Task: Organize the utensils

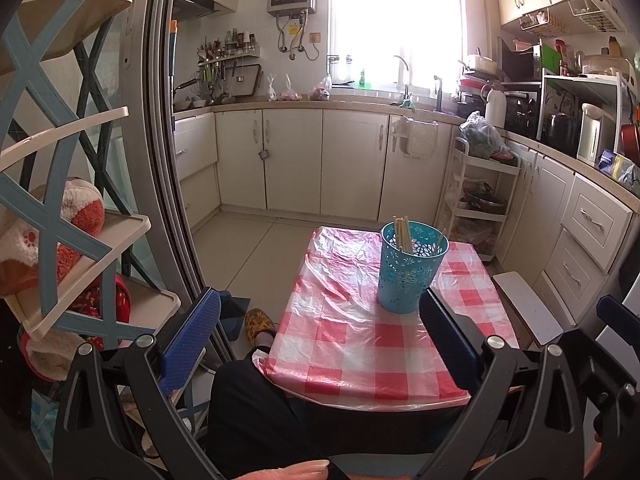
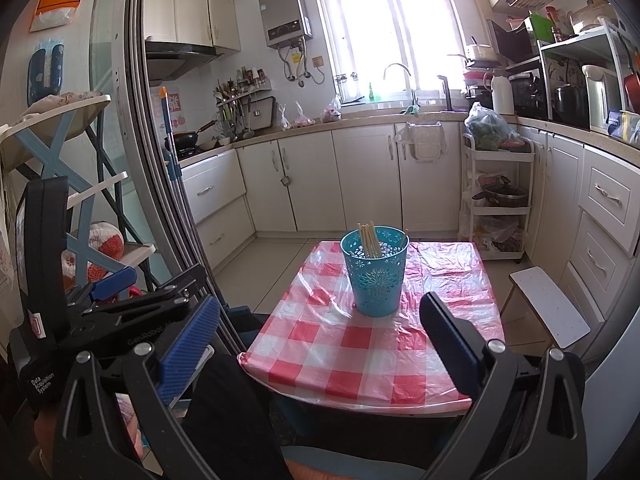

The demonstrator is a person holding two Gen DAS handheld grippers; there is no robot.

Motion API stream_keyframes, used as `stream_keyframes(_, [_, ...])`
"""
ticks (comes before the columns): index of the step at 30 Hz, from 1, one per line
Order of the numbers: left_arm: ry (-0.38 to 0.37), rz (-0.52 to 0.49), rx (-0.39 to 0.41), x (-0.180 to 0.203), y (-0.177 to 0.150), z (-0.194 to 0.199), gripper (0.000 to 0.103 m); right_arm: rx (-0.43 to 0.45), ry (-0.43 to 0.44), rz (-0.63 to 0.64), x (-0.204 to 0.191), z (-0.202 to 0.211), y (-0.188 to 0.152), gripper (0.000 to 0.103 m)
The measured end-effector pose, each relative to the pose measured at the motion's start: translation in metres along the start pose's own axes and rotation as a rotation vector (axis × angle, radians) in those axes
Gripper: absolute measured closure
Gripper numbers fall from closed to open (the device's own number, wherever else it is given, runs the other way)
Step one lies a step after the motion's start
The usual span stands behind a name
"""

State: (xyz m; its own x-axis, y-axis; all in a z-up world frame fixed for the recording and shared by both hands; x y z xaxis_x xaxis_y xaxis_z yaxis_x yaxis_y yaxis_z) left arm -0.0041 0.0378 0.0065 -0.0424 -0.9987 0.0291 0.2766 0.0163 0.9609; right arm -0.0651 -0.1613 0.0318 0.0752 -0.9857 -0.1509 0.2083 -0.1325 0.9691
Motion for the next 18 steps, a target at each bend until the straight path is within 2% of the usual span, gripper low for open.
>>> stream_keyframes(5, [-0.034, 0.025, 0.003, -0.001, -0.001, -0.003, 0.007, -0.009, 0.008, 0.002, 0.003, -0.003, -0.001, 0.007])
stream_keyframes(8, [-0.041, 0.019, -0.027, 0.002, -0.006, -0.014, 0.007, -0.022, 0.010, -0.002, 0.011, -0.011, -0.003, 0.007])
stream_keyframes(11, [-0.020, 0.001, -0.050, 0.005, -0.010, -0.026, 0.007, -0.041, -0.012, -0.017, 0.029, -0.024, -0.006, 0.007])
stream_keyframes(18, [-0.013, -0.010, -0.187, 0.011, -0.037, -0.073, 0.007, -0.147, -0.090, -0.051, 0.086, -0.074, -0.036, 0.007])
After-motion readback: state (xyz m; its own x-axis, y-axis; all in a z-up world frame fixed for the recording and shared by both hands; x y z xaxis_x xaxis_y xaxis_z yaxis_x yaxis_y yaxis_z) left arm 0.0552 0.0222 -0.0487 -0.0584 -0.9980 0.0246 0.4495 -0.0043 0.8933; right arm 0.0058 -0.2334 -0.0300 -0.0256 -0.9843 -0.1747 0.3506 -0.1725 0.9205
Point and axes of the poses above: each gripper's, at about its wrist camera, not at the fingertips, and z roughly against the way its jaws point, x to its right, y to its top, the point moved 5 cm from there along -z, roughly the way its jaws point, and after that the axes turned 13 degrees about x, right-handed, at the moved point
